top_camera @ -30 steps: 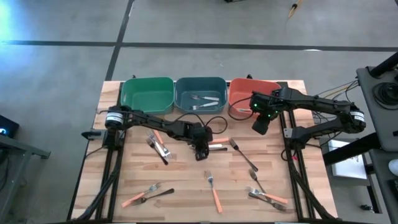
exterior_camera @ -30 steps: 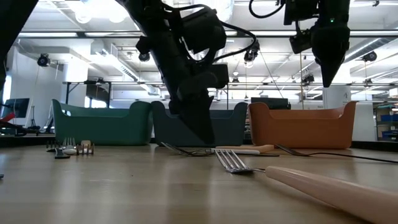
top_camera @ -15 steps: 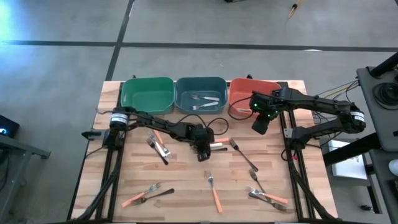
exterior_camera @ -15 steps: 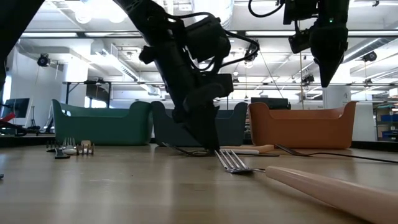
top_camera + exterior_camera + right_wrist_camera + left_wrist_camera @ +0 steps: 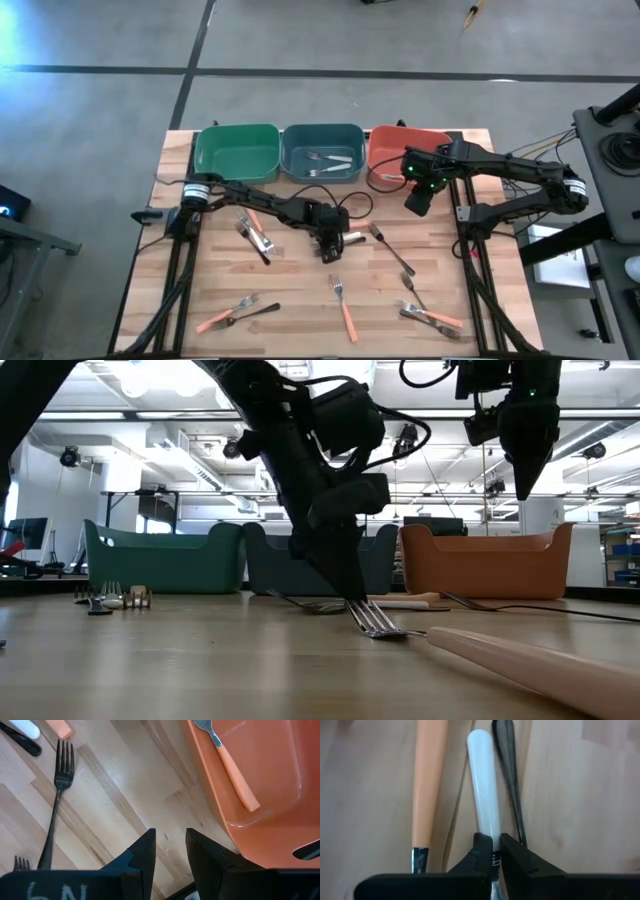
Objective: Sort silverware by color (type)
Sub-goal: Put the white fork into the blue bin
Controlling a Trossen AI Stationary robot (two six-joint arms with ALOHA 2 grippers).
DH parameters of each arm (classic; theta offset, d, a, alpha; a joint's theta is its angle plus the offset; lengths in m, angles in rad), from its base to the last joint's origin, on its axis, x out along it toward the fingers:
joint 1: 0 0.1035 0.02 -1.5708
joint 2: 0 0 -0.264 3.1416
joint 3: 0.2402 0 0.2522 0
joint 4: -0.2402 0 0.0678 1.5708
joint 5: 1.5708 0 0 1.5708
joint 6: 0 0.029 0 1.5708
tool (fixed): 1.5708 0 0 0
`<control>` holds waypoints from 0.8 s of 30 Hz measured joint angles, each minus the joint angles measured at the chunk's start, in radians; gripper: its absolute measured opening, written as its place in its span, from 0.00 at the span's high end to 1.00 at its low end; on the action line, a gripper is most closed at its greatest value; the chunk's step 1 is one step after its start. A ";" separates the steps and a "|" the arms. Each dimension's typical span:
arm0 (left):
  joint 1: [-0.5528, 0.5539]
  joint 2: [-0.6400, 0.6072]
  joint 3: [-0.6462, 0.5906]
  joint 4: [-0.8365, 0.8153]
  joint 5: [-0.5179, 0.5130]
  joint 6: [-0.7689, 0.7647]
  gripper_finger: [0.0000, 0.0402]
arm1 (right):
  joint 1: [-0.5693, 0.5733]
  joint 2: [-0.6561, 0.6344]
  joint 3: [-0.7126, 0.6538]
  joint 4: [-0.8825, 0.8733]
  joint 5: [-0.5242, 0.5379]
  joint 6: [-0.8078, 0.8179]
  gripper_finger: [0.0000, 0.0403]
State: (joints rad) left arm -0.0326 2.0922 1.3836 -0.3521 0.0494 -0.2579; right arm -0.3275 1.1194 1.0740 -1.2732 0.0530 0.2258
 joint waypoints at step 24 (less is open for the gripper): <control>0.040 -0.004 0.479 -0.575 -0.203 0.133 1.00 | 0.000 0.000 0.000 0.009 0.000 -0.058 0.76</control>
State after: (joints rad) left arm 0.0078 2.0879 1.8624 -0.9275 -0.1537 -0.1254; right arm -0.3275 1.1194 1.0740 -1.2641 0.0532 0.1680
